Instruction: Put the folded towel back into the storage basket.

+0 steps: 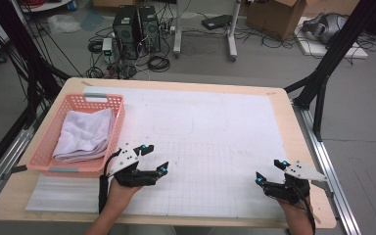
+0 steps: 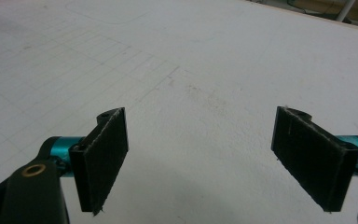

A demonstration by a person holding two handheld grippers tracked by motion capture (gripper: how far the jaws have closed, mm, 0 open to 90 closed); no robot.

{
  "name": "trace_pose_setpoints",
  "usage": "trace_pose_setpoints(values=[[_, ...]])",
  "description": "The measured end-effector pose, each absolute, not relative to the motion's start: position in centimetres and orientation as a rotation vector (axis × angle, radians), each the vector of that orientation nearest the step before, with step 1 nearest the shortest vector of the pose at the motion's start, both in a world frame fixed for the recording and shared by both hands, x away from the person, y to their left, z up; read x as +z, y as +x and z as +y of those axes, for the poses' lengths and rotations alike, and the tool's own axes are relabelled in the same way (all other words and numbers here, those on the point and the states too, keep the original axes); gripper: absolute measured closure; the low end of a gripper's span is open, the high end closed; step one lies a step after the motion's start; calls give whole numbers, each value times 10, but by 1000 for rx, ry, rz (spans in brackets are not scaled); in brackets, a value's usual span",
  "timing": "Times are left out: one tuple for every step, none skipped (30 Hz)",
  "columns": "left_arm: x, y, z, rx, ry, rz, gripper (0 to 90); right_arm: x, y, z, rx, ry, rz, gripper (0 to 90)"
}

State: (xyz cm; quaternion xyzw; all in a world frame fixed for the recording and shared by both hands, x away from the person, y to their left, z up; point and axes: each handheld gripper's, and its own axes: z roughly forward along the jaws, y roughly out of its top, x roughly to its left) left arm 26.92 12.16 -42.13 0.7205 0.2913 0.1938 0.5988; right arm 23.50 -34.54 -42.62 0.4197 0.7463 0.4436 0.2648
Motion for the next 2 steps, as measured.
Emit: trace_pose_setpoints(values=[[-421, 269, 122, 450, 1670, 678, 220, -426, 235, -345, 1200, 1134, 2016, 178], [-421, 269, 122, 450, 1670, 678, 220, -426, 235, -345, 1200, 1134, 2016, 178]])
